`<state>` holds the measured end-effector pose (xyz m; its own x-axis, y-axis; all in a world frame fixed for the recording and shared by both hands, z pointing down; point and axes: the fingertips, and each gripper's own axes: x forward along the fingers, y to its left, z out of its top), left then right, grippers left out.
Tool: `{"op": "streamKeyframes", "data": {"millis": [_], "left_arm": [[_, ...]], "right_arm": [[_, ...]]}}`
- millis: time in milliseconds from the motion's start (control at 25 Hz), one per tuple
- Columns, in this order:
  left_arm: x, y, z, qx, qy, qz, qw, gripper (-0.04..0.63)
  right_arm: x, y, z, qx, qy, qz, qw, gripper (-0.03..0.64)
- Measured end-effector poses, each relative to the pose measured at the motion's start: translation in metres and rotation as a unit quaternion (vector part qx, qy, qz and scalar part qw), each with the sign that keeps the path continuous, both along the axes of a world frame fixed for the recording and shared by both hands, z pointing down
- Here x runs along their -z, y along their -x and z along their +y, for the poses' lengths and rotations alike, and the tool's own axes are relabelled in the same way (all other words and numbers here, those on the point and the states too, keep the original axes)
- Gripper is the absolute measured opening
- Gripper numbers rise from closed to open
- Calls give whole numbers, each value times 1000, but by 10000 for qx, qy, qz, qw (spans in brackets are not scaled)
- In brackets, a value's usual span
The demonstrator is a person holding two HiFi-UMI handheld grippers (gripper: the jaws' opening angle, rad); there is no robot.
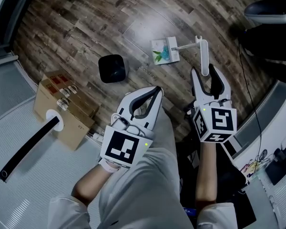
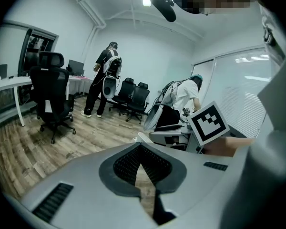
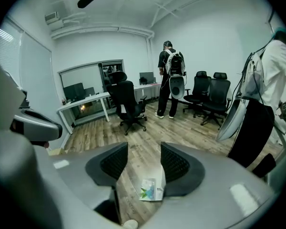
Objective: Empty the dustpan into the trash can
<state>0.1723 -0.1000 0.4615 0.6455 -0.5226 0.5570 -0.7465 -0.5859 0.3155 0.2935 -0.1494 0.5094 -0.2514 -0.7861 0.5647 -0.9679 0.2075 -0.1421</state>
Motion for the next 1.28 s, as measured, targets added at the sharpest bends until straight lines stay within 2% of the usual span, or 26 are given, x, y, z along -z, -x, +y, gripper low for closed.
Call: {"op": "streamKeyframes", "data": {"millis": [120, 320, 640, 1280], "left_arm": [[-12, -5, -9, 22, 26, 14, 10000, 8], [-31, -10, -21, 92, 92, 43, 9999, 8], [-60, -18, -35, 37, 151, -2, 9999, 8], [-76, -22, -65, 105, 128, 23, 9999, 8]], "right_arm": [[-14, -6, -10, -23, 91, 105, 9999, 235], [-37, -17, -25, -30, 326, 330, 9989, 238], [-56, -24, -50, -65, 378, 286, 9989, 282], [-107, -30, -73, -47, 1195, 471, 9917, 282]]}}
